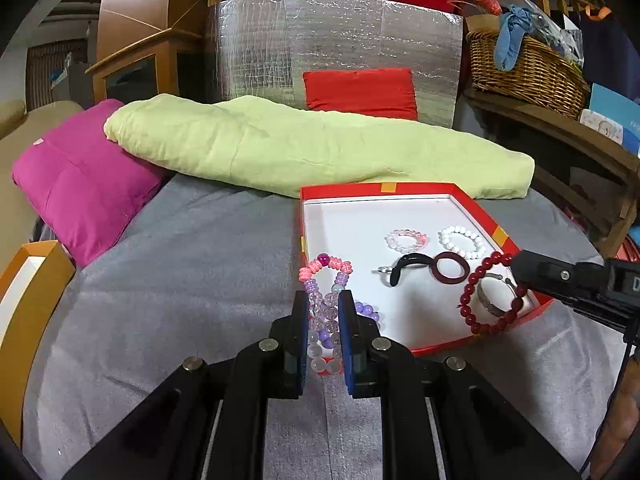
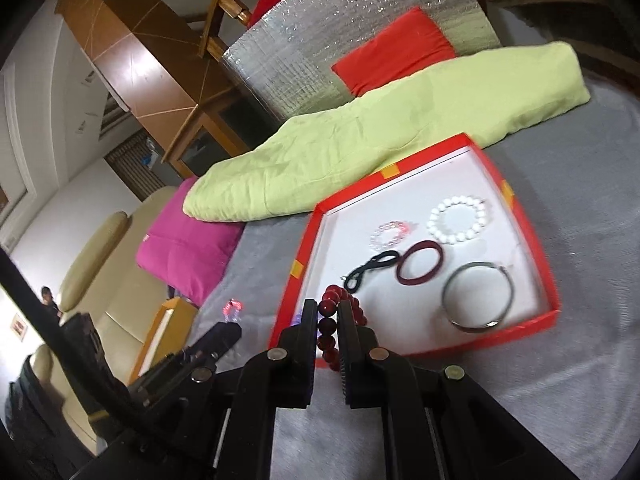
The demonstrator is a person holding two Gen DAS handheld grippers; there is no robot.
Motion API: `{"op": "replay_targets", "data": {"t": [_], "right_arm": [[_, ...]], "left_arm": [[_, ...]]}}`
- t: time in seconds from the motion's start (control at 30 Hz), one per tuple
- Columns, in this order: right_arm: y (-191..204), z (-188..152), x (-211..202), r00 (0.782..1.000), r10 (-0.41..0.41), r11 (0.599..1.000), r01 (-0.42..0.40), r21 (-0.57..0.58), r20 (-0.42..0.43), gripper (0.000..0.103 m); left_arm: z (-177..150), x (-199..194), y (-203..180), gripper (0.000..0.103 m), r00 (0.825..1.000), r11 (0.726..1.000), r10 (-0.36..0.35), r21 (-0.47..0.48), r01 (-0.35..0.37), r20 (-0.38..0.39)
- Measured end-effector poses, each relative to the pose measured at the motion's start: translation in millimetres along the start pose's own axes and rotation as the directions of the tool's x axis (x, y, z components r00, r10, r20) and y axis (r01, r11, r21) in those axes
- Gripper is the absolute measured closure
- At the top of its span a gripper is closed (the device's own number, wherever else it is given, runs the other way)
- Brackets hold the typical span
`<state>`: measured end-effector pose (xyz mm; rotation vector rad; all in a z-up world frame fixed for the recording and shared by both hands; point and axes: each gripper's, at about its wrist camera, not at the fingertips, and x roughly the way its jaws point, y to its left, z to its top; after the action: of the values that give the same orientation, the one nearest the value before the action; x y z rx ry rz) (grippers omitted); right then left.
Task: Organize jewelry
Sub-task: 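Lower the pink-and-white bead bracelet into the box and open the left gripper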
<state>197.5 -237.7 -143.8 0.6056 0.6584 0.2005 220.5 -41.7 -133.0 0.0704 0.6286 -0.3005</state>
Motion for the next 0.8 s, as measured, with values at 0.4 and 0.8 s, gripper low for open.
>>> {"op": "replay_targets", "data": {"t": [0.4,0.8], "right_arm": [[-19.8,17.5,18.8,1.000,0.021,0.997,-0.020,0.070,-0.019,0.093],[-21.4,24.9,14.2,1.000,0.009,0.998,-0.009,0.056,0.005,0.093]], "left_arm": [[9.6,25.3,-9.0,0.088,0.998,0.998,0.056,0.040,-0.056,-0.003],[17.3,48.8,-12.6,0.088,0.997,0.995,0.077,0.060,-0.076,-0.011]]}}
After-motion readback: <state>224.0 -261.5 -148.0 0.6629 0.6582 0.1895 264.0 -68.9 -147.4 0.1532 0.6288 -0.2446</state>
